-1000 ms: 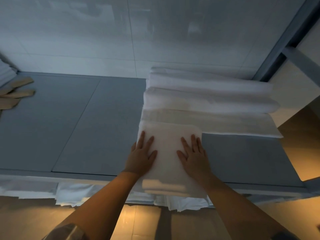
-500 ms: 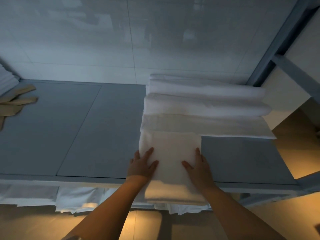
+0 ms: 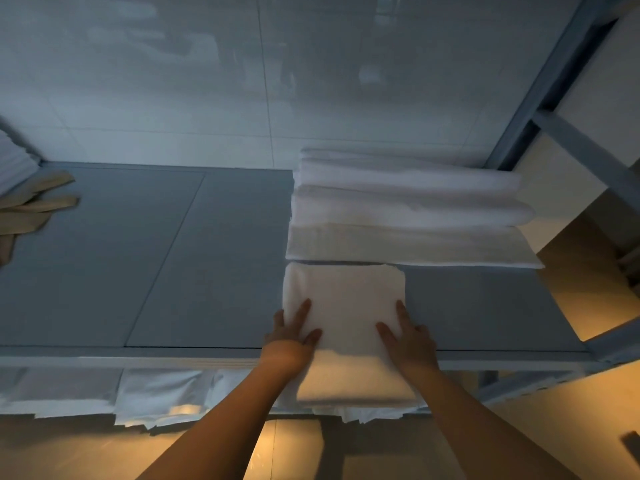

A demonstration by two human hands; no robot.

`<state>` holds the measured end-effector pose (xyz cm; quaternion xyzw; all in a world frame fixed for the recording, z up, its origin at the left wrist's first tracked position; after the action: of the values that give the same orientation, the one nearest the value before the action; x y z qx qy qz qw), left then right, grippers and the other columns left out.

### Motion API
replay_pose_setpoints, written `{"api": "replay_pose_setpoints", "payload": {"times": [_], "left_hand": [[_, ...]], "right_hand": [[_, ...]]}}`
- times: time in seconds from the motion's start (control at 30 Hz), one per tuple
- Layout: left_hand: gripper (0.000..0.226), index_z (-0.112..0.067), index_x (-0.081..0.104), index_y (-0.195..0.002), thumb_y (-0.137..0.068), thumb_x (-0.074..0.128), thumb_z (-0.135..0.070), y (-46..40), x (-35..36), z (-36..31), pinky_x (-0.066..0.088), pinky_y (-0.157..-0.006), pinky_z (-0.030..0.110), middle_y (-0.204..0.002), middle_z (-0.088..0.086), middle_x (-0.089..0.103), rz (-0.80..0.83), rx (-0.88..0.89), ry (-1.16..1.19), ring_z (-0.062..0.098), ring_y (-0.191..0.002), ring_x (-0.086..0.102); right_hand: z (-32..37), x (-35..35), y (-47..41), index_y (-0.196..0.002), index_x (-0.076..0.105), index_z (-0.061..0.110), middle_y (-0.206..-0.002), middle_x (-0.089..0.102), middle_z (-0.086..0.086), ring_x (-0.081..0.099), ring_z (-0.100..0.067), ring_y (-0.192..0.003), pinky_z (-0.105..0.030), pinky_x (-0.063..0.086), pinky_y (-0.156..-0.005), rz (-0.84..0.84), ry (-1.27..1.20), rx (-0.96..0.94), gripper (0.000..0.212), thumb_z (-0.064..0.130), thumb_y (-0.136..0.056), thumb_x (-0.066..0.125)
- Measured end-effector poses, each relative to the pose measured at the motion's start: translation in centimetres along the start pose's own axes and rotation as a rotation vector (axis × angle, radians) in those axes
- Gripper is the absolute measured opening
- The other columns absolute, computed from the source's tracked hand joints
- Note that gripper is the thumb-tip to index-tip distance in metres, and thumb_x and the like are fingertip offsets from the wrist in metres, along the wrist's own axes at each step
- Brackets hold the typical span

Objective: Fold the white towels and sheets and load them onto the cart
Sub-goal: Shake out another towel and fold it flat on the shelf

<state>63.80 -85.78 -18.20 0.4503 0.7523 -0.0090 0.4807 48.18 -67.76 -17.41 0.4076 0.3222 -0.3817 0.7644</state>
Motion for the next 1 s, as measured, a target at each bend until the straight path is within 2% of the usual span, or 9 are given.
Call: {"api": "replay_pose_setpoints", "payload": {"times": [0.17,0.4,0.57,0.73,0.87,1.0], "left_hand": [[0.058,-0.054,0.005,-0.145,-0.097,0.039,-0.049,1.0,0.5,0.9,0.037,-0.108,0.048,-0.153,0.002,0.01,-0.053,0.063,0.111,0.033,-0.131,0.035],[0.057,-0.049,0.008,-0.147,-0.098,0.037,-0.05,2.3,1.0,0.8,0.044,-0.102,0.045,-0.153,0.005,0.011,-0.116,0.06,-0.003,0.035,-0.125,0.045],[0.056,-0.045,0.013,-0.148,-0.098,0.038,-0.048,3.9,1.4,-0.1,0.05,-0.093,0.035,-0.149,0.009,0.016,-0.174,0.055,-0.06,0.028,-0.11,0.056],[0.057,-0.043,0.014,-0.149,-0.098,0.039,-0.047,5.8,2.5,-0.6,0.048,-0.091,0.031,-0.151,0.011,0.016,-0.182,0.039,-0.064,0.026,-0.109,0.058],[0.056,-0.04,0.019,-0.149,-0.098,0.043,-0.042,7.2,3.1,-1.5,0.047,-0.092,0.031,-0.15,0.011,0.019,-0.234,0.057,-0.051,0.026,-0.112,0.055],[0.054,-0.038,0.025,-0.148,-0.098,0.045,-0.041,8.5,3.3,-2.7,0.046,-0.093,0.032,-0.151,0.01,0.022,-0.306,0.078,-0.033,0.026,-0.117,0.052]], "right_hand": [[-0.4,0.2,0.5,-0.149,0.008,0.043,-0.141,0.028,-0.022,0.04,-0.04,-0.125,-0.041,0.031,-0.108,-0.011,-0.103,0.026,0.07,0.058,-0.092,0.045],[-1.2,1.3,2.4,-0.148,0.018,0.045,-0.132,0.029,-0.019,0.039,-0.038,-0.118,-0.041,0.032,-0.108,-0.099,-0.132,0.061,0.069,0.062,-0.088,0.049],[-2.1,1.5,3.9,-0.147,0.02,0.046,-0.145,0.02,-0.021,0.038,-0.041,-0.125,-0.042,0.036,-0.106,-0.094,-0.263,0.057,0.069,0.055,-0.088,0.055],[-3.9,0.8,4.9,-0.15,0.009,0.039,-0.14,0.042,-0.022,0.048,-0.037,-0.121,-0.038,0.04,-0.099,-0.018,-0.274,-0.032,0.072,0.05,-0.093,0.051],[-4.7,0.2,5.8,-0.152,0.015,0.03,-0.136,0.05,-0.02,0.052,-0.034,-0.12,-0.036,0.042,-0.098,-0.051,-0.296,-0.103,0.069,0.041,-0.095,0.053],[-4.7,-0.8,6.8,-0.15,0.023,0.031,-0.13,0.052,-0.02,0.054,-0.035,-0.116,-0.04,0.045,-0.096,-0.118,-0.279,-0.126,0.063,0.041,-0.095,0.052]]}}
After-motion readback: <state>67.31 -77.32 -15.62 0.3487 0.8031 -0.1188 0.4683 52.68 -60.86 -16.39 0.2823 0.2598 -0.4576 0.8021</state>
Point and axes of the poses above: each hand's wrist, its own y-axis away from the middle knuckle, its own x-axis out of the palm, z = x × y, the point moved 1 cm from there along -y, towards the middle knuckle
